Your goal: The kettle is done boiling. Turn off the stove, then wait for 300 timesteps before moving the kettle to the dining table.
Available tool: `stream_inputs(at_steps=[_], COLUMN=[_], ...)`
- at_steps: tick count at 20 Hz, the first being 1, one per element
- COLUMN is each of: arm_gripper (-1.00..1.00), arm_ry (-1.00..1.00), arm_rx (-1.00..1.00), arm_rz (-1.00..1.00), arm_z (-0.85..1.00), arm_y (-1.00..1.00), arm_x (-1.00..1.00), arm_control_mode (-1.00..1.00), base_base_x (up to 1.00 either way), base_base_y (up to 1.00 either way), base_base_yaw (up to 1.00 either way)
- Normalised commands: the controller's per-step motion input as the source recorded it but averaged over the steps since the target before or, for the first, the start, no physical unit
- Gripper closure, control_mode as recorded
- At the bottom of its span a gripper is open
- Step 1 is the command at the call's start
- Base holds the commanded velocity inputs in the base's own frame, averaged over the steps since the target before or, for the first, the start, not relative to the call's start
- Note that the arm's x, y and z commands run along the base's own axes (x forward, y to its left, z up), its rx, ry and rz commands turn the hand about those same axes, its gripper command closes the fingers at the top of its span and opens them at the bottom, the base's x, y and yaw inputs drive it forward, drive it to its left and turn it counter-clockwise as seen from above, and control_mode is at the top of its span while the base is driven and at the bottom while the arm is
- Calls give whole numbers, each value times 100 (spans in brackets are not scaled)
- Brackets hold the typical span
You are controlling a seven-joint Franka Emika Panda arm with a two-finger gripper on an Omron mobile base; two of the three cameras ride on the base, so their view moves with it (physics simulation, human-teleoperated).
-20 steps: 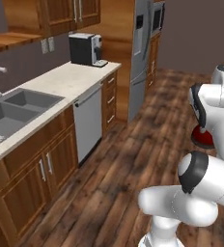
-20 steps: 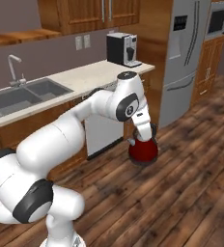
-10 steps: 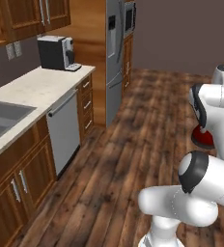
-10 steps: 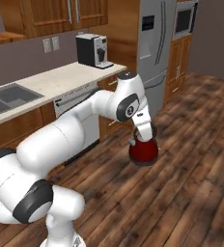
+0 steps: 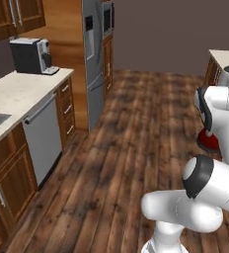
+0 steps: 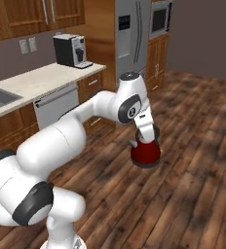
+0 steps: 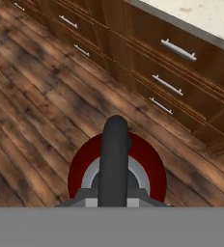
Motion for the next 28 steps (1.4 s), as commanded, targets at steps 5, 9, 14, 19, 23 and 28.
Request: stream_inputs(at_steps=[5,9,14,19,23,28], arm_gripper=[100,100,100,100,100,100], arm_ry=[0,0,0,0,0,0], arm_rx=[0,0,0,0,0,0], arm_rz=[0,0,0,0,0,0], arm_z=[0,0,0,0,0,0], arm_y=[0,0,0,0,0,0], arm_x=[0,0,0,0,0,0], arm_control_mode=[100,100,100,100,100,100], base_base_x=[16,14,72,87,91,91], base_base_y=[-33,-25,7,29,40,42], base_base_yaw=[-23,-23,-38,-36,-32,-29])
